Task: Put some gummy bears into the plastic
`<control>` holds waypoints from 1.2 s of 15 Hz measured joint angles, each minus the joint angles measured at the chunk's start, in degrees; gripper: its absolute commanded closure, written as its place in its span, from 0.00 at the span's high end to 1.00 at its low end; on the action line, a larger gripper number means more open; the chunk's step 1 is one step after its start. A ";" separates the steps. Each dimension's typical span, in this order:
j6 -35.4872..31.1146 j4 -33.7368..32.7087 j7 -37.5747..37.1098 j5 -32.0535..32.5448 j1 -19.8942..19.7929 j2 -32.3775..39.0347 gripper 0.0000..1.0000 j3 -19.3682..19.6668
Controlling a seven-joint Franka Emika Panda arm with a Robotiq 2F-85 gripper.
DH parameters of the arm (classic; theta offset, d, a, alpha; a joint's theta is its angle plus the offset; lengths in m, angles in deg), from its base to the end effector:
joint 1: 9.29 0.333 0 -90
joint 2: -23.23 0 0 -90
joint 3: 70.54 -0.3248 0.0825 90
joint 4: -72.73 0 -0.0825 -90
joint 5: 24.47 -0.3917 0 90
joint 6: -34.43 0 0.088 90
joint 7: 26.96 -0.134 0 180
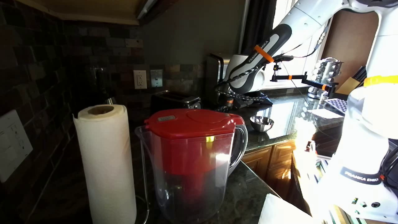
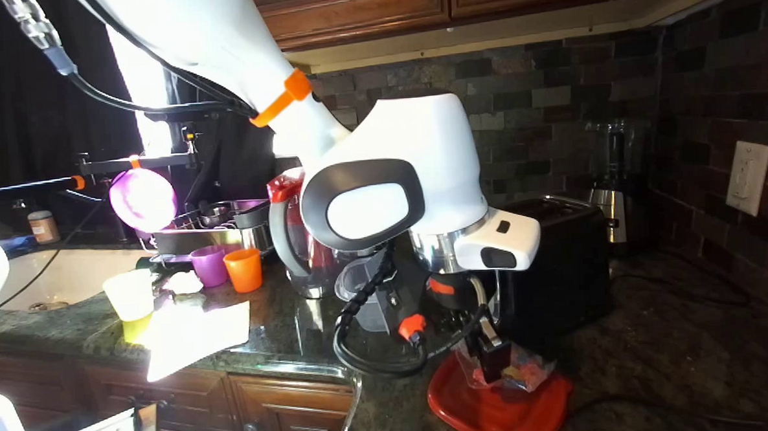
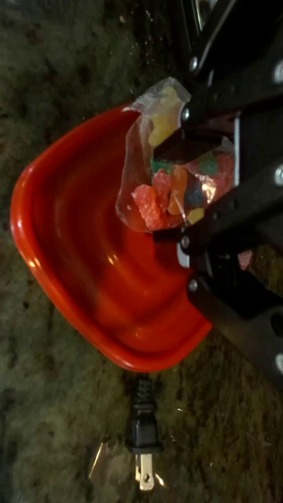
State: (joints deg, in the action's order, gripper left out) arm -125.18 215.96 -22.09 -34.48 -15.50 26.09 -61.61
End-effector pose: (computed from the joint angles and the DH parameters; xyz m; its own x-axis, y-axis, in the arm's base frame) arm 0.4829 -0.1376 0.2646 0.9154 -0.3272 0.2344 -0.3198 -0.9449 -0.0698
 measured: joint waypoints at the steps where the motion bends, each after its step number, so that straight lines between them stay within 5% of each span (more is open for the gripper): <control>1: 0.00 -0.23 0.00 -0.01 0.00 0.32 0.46 -0.13; 18: 3.50 2.00 -6.37 11.83 -0.66 -1.84 0.52 -0.19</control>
State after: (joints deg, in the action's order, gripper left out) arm -121.68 217.96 -28.46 -22.65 -16.16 24.24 -61.80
